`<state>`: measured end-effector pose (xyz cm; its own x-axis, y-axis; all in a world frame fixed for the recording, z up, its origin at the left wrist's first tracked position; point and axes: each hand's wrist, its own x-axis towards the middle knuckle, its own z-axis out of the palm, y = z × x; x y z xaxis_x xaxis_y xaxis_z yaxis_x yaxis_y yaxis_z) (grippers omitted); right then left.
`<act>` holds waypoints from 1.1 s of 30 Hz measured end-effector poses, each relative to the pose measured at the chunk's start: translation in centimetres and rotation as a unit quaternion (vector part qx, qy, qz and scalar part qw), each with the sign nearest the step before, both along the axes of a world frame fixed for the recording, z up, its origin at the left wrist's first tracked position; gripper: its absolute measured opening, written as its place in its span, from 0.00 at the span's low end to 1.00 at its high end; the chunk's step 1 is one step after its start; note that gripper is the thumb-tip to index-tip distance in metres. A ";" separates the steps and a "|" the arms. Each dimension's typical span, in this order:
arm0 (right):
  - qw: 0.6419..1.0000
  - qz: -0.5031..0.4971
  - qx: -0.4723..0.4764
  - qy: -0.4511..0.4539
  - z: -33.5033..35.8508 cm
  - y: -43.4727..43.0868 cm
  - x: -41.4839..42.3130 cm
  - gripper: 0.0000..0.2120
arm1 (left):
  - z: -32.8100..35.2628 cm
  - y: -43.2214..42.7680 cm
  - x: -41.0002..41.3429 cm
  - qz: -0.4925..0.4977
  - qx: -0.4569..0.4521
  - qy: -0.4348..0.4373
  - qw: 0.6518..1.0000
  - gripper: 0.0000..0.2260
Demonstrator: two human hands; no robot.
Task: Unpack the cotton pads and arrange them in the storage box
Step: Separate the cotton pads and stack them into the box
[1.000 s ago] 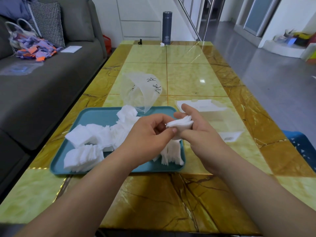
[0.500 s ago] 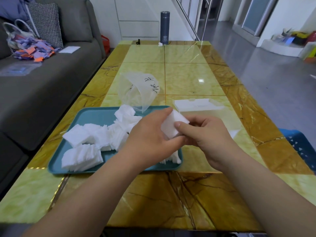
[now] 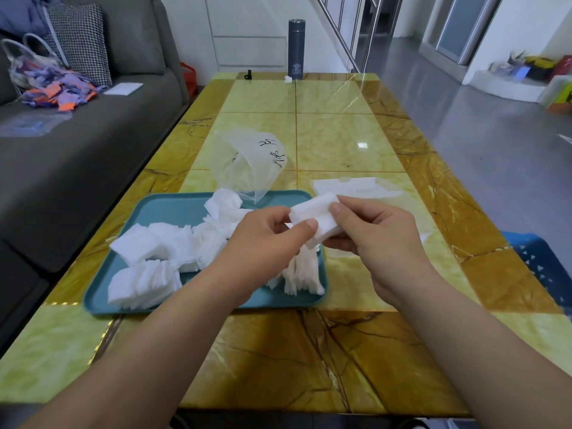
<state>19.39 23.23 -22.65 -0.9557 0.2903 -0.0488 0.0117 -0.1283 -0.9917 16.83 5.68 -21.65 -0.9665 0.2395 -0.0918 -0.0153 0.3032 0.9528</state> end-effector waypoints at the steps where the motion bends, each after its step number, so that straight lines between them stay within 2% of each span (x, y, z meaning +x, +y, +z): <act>1: 1.000 -0.005 -0.004 -0.001 -0.1 -0.1 0.0 0.09 | 0.0 0.0 0.0 0.002 0.018 -0.022 1.000 0.06; 5: 1.000 -0.006 -0.013 -0.011 -0.3 -0.7 0.0 0.08 | 0.0 0.3 -0.1 0.001 0.088 -0.049 0.995 0.06; 9: 1.000 -0.002 -0.005 -0.023 -0.6 -0.9 0.0 0.06 | -0.3 0.4 -0.1 -0.003 0.090 -0.034 0.995 0.06; 11: 0.999 0.001 -0.033 -0.037 -0.5 -0.5 -0.2 0.09 | -0.4 0.4 -0.2 -0.004 0.089 -0.030 0.996 0.06; 13: 0.994 0.046 -0.064 -0.071 -0.2 0.2 -0.4 0.16 | -0.4 0.5 -0.3 -0.003 0.098 -0.029 0.995 0.06; 15: 0.989 0.087 -0.075 -0.092 0.0 0.8 -0.4 0.12 | -0.3 1.0 -0.5 -0.005 0.105 -0.030 0.994 0.06; 17: 0.990 0.071 -0.077 -0.094 -0.1 1.2 -0.4 0.10 | -0.2 1.8 -0.9 0.001 0.078 -0.008 0.997 0.05; 19: 0.994 0.025 -0.060 -0.085 -0.1 2.0 -0.7 0.08 | -0.5 2.9 -1.7 0.019 -0.019 0.077 0.997 0.06; 21: 0.997 -0.020 0.001 -0.075 0.0 2.9 -0.8 0.06 | -1.0 4.0 -2.5 0.015 -0.148 0.168 0.974 0.09; 24: 0.985 -0.078 0.146 -0.050 0.0 4.5 -0.9 0.05 | -1.9 5.5 -3.3 -0.052 -0.272 0.189 0.942 0.12; 28: 0.939 -0.119 0.319 -0.048 -0.3 5.6 -1.3 0.06 | -2.8 6.8 -2.5 -0.080 -0.308 0.176 0.932 0.11; 33: 0.886 -0.093 0.442 -0.105 -1.2 5.3 -2.2 0.06 | -2.6 6.5 -0.8 -0.093 -0.344 0.218 0.909 0.12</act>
